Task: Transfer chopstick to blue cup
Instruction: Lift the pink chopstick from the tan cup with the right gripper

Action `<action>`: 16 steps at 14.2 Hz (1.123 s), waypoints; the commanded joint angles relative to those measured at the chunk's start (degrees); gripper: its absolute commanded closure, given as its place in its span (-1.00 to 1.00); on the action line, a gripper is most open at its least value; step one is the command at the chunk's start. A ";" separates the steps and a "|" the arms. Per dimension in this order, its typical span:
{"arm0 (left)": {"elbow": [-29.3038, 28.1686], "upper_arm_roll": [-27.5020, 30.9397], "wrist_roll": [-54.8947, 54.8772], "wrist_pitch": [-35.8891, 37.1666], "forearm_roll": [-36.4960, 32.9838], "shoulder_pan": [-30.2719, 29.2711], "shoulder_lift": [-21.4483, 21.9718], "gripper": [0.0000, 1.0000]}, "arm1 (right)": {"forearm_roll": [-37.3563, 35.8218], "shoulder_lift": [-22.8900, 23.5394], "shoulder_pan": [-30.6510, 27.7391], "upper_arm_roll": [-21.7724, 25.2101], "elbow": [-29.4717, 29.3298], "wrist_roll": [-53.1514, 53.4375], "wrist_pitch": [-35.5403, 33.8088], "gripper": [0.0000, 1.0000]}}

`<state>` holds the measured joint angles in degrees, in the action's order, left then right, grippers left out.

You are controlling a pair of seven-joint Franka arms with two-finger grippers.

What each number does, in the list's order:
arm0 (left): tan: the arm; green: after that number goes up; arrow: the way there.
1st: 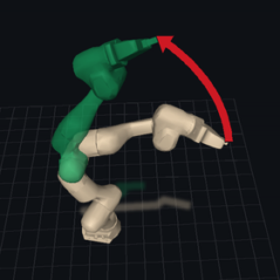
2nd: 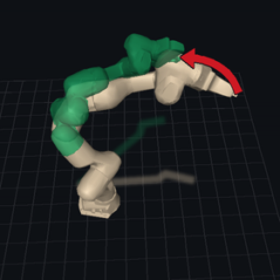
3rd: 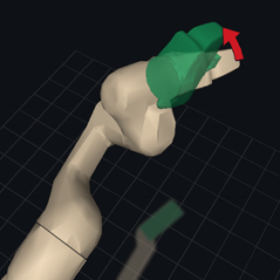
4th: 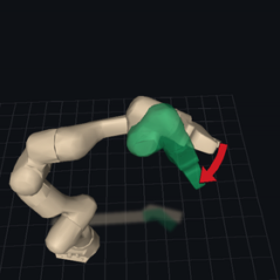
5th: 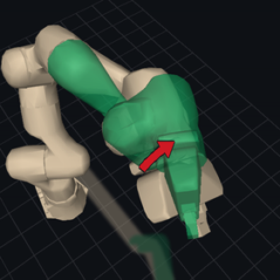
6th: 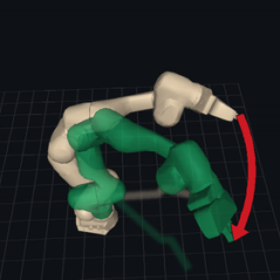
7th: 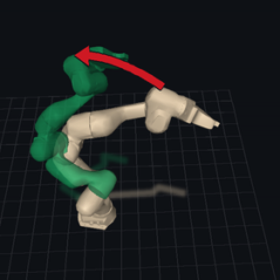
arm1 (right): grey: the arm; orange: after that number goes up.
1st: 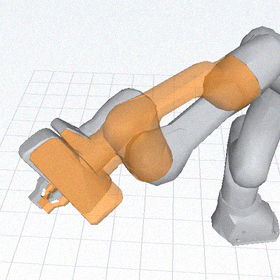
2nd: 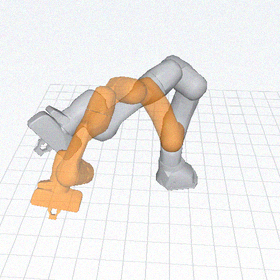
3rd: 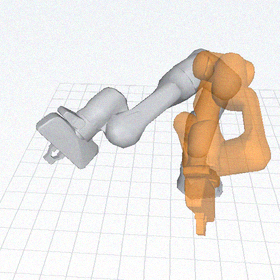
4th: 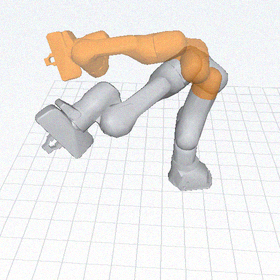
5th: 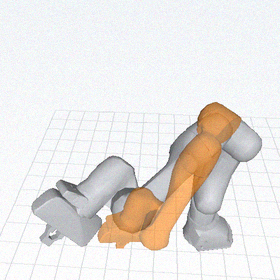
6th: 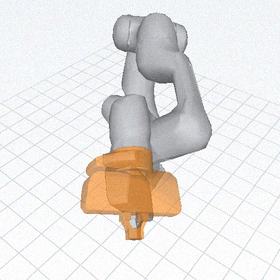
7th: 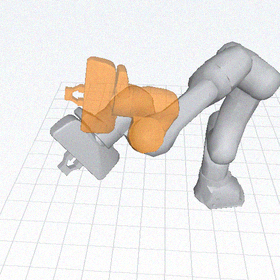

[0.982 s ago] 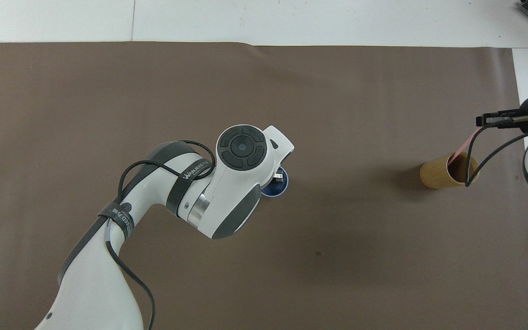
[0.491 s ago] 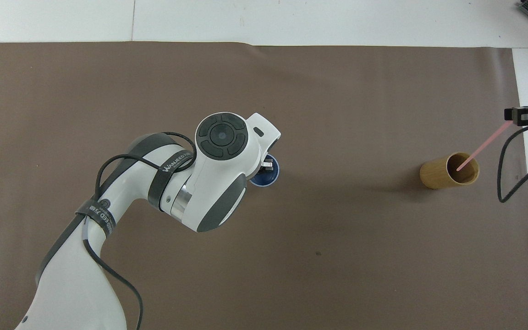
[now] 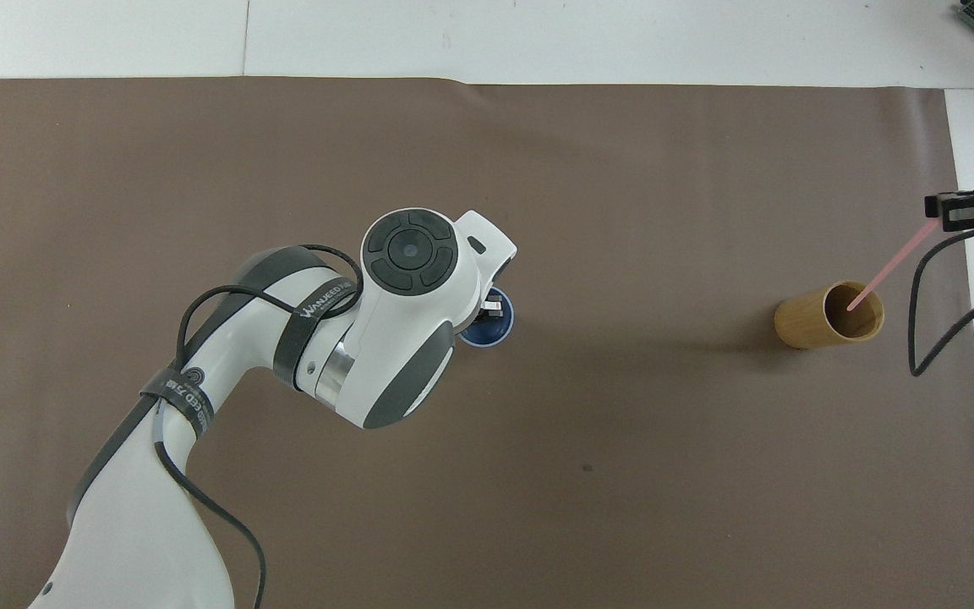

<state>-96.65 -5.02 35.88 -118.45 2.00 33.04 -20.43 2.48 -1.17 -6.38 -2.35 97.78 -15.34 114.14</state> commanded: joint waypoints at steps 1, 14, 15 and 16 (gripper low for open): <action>-2.39 -0.07 0.68 -0.03 -0.59 -0.08 1.88 0.25 | -0.63 -0.67 -0.56 -2.47 -0.22 3.02 -0.85 1.00; -1.34 0.01 -3.16 7.25 -2.35 -7.00 10.66 -1.00 | -0.28 -1.37 -0.56 -12.92 -0.22 25.06 0.38 1.00; -1.52 -0.07 -6.15 8.74 -2.35 -9.37 12.24 -1.00 | -0.28 -1.90 -0.56 -14.85 -0.13 28.92 0.38 1.00; -1.87 -0.07 -8.70 10.58 -2.26 -11.66 13.82 -1.00 | -0.37 -2.08 -0.56 -16.44 0.05 32.01 0.64 1.00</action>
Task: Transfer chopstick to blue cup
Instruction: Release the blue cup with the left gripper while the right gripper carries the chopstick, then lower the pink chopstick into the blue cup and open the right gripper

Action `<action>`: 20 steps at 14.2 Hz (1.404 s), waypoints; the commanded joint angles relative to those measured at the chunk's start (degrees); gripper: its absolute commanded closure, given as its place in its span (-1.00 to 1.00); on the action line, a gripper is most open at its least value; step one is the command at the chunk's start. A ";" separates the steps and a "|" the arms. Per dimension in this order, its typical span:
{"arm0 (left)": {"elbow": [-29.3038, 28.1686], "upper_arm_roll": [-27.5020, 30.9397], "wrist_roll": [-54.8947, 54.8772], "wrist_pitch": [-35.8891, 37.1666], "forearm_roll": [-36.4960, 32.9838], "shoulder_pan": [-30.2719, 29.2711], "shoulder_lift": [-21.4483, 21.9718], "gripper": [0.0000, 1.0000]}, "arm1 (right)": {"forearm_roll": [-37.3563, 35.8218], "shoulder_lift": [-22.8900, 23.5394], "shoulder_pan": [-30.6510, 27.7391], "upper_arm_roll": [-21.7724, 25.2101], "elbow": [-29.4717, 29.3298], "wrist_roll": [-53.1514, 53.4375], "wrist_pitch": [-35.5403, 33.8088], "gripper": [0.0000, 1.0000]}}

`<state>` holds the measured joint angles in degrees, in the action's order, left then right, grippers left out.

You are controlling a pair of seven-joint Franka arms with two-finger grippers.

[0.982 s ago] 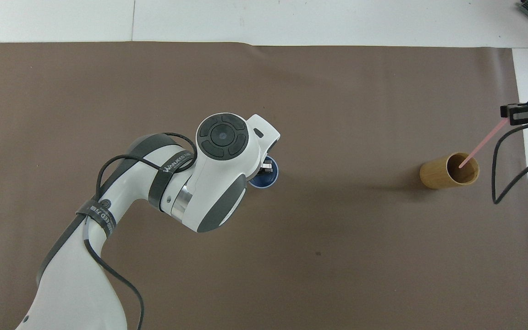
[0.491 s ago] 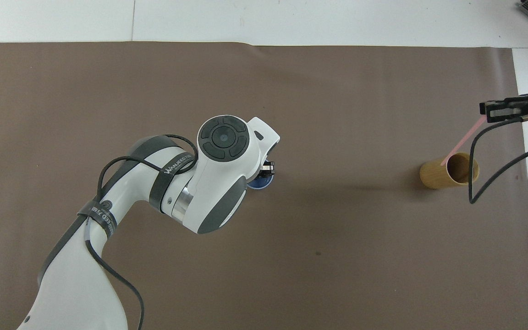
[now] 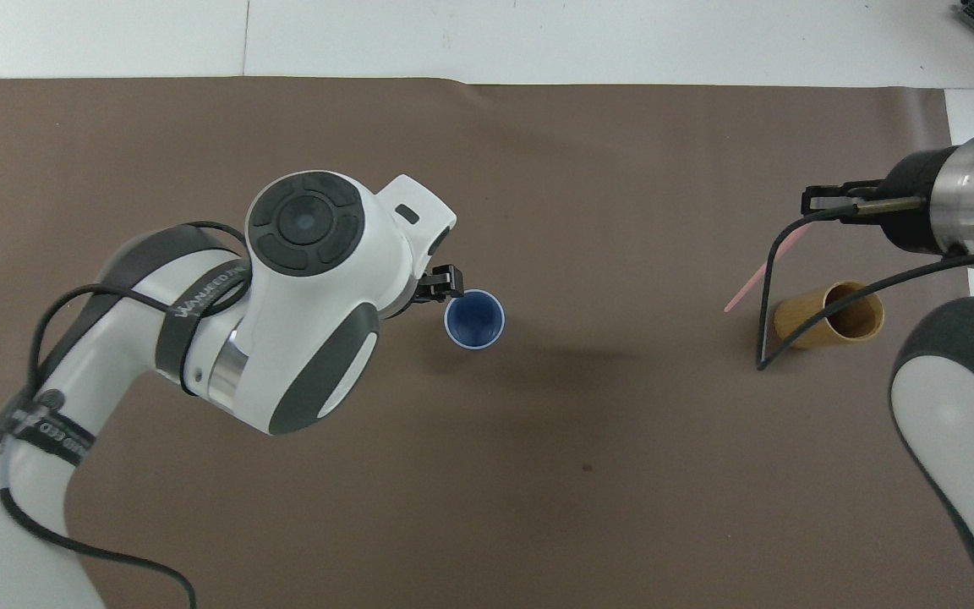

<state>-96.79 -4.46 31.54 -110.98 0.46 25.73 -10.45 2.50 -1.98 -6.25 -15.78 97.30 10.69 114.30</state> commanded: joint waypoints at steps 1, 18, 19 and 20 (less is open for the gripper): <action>-1.82 -0.63 -7.25 4.71 -0.63 -6.81 4.90 -1.00 | -0.22 -1.10 -0.52 -4.59 0.87 7.58 1.62 1.00; 9.67 -0.90 -37.34 24.83 -0.72 -27.05 8.51 -1.00 | -10.48 1.54 16.71 -5.49 12.99 22.80 27.82 1.00; 10.91 -0.81 -37.34 26.68 -0.54 -27.05 8.86 -1.00 | -11.19 1.36 16.71 -5.49 13.96 22.80 28.95 1.00; 12.05 -0.72 -37.43 28.52 -0.37 -27.05 9.04 -1.00 | -11.29 1.28 16.80 -5.49 15.36 22.80 31.14 1.00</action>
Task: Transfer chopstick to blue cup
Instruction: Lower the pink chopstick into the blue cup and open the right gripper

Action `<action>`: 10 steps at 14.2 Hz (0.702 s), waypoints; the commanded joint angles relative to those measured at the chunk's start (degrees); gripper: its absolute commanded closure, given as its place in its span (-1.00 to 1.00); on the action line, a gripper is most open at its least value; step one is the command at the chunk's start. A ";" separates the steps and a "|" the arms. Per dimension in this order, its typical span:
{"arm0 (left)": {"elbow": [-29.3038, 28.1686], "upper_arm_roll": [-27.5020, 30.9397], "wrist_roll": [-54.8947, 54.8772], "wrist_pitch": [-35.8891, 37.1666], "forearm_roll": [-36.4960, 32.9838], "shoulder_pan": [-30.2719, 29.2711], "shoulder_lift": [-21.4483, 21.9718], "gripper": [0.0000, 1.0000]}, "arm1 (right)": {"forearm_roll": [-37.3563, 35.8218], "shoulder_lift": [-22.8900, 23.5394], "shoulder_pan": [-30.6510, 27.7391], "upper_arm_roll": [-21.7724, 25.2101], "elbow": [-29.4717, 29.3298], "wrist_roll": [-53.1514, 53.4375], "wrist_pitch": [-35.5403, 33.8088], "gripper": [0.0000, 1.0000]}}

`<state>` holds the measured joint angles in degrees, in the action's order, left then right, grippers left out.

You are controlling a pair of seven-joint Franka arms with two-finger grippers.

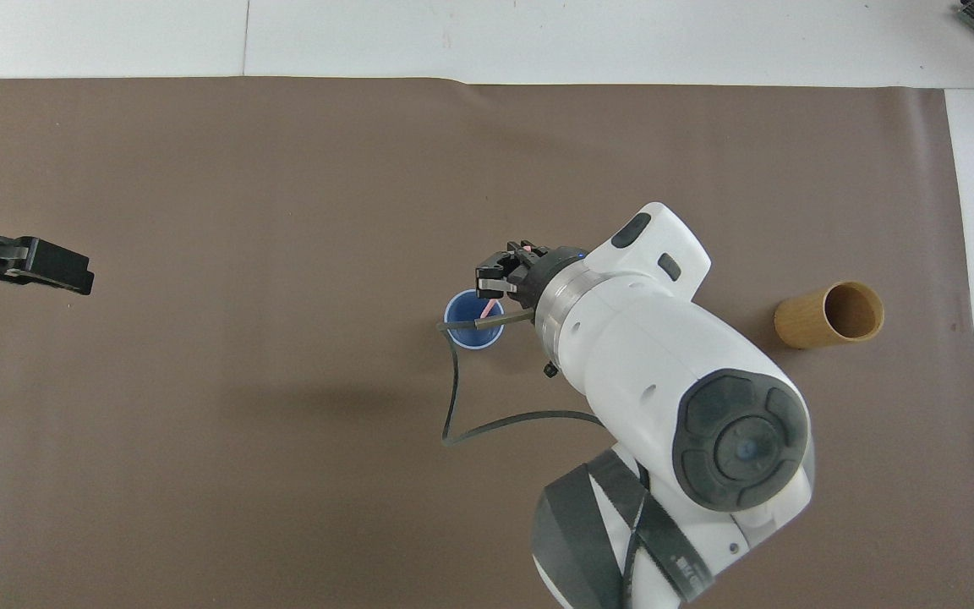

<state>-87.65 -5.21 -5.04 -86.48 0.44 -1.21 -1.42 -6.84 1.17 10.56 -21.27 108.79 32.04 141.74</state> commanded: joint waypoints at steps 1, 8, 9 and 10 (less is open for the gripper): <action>4.32 0.02 -0.85 5.60 -0.35 -0.11 0.10 -1.00 | -1.94 -1.96 -0.01 0.00 4.67 1.45 5.02 1.00; -0.41 0.37 -1.03 2.90 2.45 -1.60 4.84 -1.00 | -2.12 -1.00 0.43 -0.09 10.57 0.92 14.17 1.00; -0.41 0.37 -1.11 2.20 2.54 -1.60 4.84 -1.00 | -2.12 -0.30 0.51 -0.09 10.83 0.92 14.26 1.00; -0.85 0.37 -1.03 1.85 2.72 -1.60 5.19 -1.00 | -2.21 0.49 0.86 0.00 11.09 0.83 14.70 1.00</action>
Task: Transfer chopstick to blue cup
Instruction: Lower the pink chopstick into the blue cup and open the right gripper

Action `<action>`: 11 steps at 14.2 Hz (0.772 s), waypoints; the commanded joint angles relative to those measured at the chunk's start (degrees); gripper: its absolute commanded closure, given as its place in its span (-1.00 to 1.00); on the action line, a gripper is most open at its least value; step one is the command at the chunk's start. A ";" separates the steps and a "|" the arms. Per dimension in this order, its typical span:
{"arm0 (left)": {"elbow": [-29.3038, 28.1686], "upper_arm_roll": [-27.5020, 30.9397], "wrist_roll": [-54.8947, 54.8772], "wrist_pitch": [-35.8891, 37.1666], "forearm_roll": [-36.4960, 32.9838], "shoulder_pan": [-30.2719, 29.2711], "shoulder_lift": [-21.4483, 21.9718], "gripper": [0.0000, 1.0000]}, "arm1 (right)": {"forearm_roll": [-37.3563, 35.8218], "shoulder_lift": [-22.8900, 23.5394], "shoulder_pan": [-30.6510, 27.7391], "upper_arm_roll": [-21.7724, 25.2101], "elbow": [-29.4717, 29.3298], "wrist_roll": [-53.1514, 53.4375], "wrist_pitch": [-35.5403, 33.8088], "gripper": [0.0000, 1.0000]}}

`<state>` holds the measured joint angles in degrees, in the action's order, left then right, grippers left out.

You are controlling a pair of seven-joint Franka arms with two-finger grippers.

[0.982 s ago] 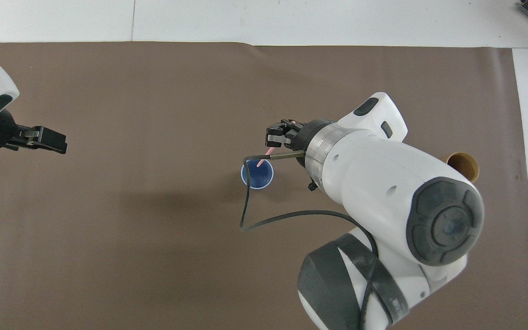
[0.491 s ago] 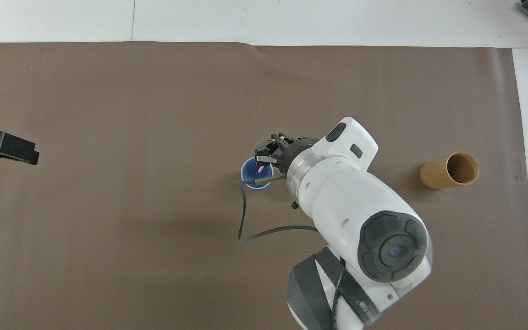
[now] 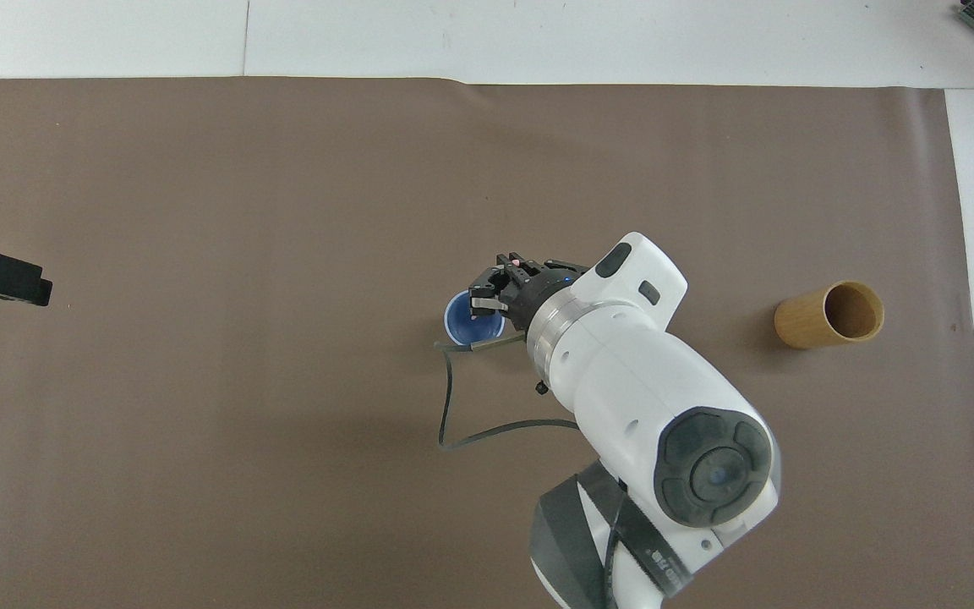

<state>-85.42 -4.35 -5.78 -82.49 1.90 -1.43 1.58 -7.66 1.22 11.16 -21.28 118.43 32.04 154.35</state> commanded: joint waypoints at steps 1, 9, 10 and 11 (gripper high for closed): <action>-3.08 -0.57 -0.29 -2.15 1.35 -1.38 2.20 -1.00 | -1.48 1.93 0.79 0.01 1.45 0.74 3.58 1.00; -2.64 -0.83 -0.20 -1.80 1.27 -0.76 2.02 -1.00 | -1.57 2.64 1.15 -0.08 0.67 1.45 2.80 -0.24; -2.56 -0.83 -0.11 -1.80 1.27 -0.77 2.02 -1.00 | -1.57 3.08 1.15 -0.08 -0.03 1.45 2.89 -0.45; -2.55 -0.83 -0.37 -1.63 1.27 -0.77 2.02 -1.00 | -1.57 3.35 1.06 0.01 -1.34 1.36 2.63 -0.66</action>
<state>-86.01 -5.02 -5.78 -83.23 2.35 -1.75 1.97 -7.93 3.71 12.36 -21.26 119.02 32.04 156.43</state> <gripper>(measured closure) 0.000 0.476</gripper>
